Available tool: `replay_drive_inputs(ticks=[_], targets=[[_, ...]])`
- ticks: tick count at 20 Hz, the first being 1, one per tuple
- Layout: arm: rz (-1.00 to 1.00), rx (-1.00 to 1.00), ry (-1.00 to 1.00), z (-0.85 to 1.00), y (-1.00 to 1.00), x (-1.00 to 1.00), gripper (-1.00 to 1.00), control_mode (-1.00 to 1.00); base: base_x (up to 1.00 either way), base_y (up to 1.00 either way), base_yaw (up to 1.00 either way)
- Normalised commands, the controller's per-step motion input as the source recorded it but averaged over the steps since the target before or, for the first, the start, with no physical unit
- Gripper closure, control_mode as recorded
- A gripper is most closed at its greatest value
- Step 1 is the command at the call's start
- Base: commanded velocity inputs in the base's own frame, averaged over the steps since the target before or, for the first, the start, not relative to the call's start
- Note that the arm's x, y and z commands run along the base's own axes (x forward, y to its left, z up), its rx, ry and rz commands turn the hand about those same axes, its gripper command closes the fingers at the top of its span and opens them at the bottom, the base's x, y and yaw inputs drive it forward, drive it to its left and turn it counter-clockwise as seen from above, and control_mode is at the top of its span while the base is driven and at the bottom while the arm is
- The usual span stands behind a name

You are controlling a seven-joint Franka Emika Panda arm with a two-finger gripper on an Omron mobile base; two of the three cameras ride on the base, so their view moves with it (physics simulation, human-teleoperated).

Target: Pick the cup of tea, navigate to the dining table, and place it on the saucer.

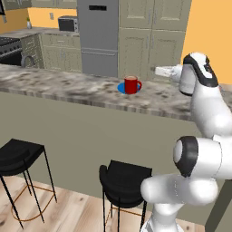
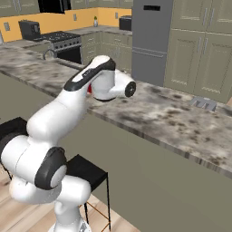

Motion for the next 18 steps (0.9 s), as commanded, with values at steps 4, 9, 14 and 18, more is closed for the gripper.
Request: replay_drive_inputs(ticks=[4, 9, 14, 18], targets=[[-0.21, 0.0, 0.2, -0.54, -0.37, -1.0, -1.0, -1.0, 0.0, 0.0, 0.0], [-0.22, -0.02, 0.22, -0.65, -0.25, -1.0, -1.0, -1.0, 0.0, 0.0, 0.0], [-0.22, -0.15, 0.13, -0.65, -0.03, -1.0, -1.0, -1.0, 0.0, 0.0, 0.0], [-0.15, -0.11, -0.01, 0.03, 0.0, -1.0, -1.0, -1.0, 0.0, 0.0, 0.0]])
